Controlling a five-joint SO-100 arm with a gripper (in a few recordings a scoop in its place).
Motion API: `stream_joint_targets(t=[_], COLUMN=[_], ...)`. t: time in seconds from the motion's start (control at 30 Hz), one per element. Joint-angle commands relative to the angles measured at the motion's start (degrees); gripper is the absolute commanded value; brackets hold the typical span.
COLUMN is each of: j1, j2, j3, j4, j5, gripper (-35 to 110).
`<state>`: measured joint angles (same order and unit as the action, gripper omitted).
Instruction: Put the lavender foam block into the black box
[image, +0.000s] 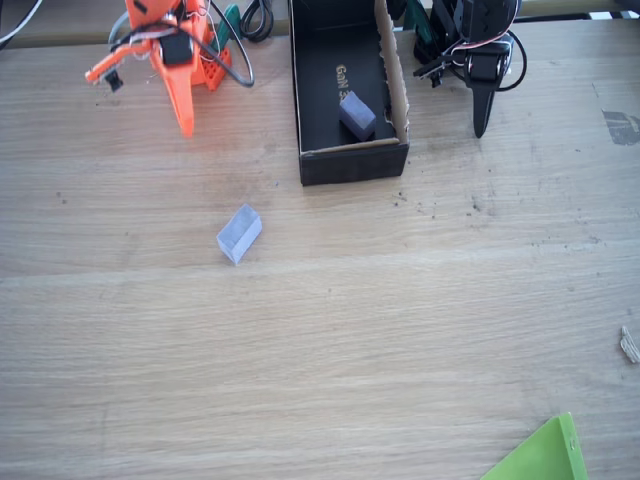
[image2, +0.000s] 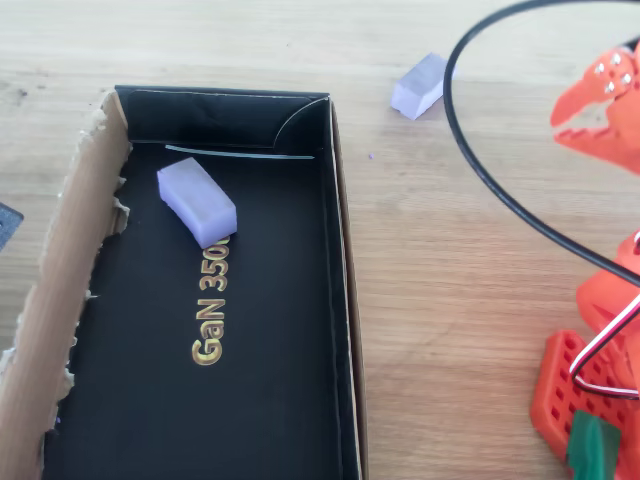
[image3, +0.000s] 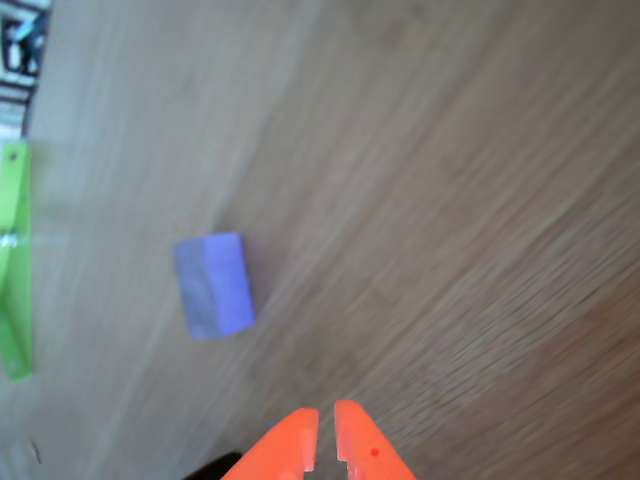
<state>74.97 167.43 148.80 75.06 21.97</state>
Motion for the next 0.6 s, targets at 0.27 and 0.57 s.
stream_joint_targets(t=[0.27,0.57], j1=[1.49,-0.62], j2=[-48.87,-61.17], j3=[-49.39,-59.41], j4=[12.74,10.46], j5=[-2.37,-10.02], gripper=[0,0])
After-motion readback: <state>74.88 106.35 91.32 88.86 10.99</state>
